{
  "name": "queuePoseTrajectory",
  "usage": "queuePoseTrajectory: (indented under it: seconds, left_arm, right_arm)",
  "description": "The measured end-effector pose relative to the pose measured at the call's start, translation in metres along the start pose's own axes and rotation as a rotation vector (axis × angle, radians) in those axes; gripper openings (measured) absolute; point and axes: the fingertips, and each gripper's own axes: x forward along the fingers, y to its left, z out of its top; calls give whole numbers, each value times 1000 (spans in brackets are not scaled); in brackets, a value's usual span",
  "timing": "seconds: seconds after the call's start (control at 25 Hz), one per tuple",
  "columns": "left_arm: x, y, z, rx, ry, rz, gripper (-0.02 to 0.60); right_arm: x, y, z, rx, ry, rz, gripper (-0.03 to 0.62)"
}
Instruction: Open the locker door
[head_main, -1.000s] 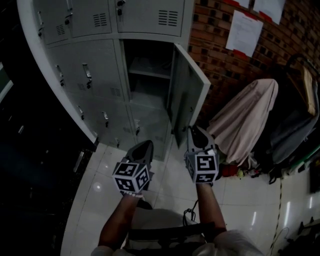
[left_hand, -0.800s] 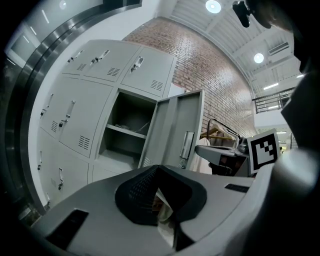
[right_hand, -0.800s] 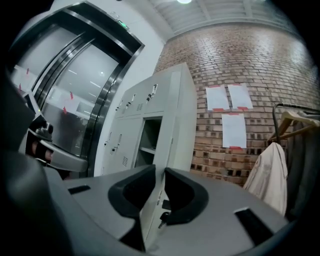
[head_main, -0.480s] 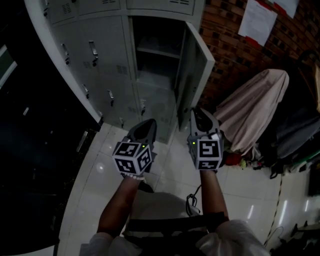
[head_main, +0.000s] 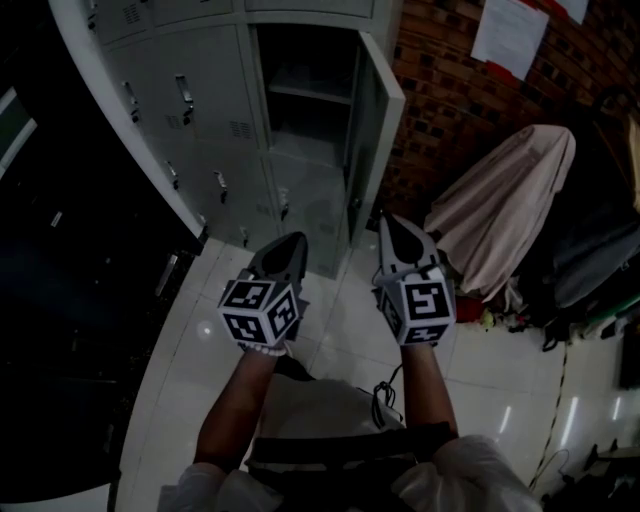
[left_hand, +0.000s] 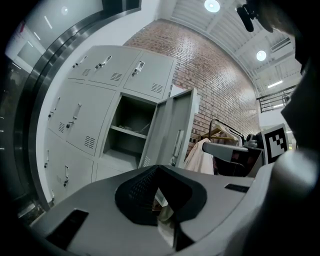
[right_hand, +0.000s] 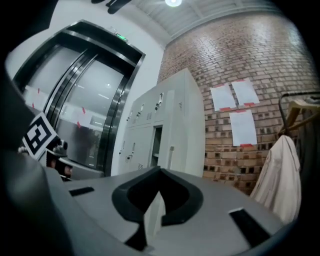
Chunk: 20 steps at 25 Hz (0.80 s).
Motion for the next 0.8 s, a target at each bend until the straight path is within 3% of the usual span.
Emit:
queuePoseTrajectory:
  seconds: [0.32,0.56,0.8]
  left_arm:
    - [-19,-35,-21,10,27,22,-2]
    - [-39,-48,-38,10,54,50,-2]
    - [-60,-52,-50,-3,73,43,-2]
  right_arm:
    - [-36,8,-30,177,27,106,3]
    - [-52,32,-55,246,72,171,3]
    - [-68,50,-70,277,98,173,3]
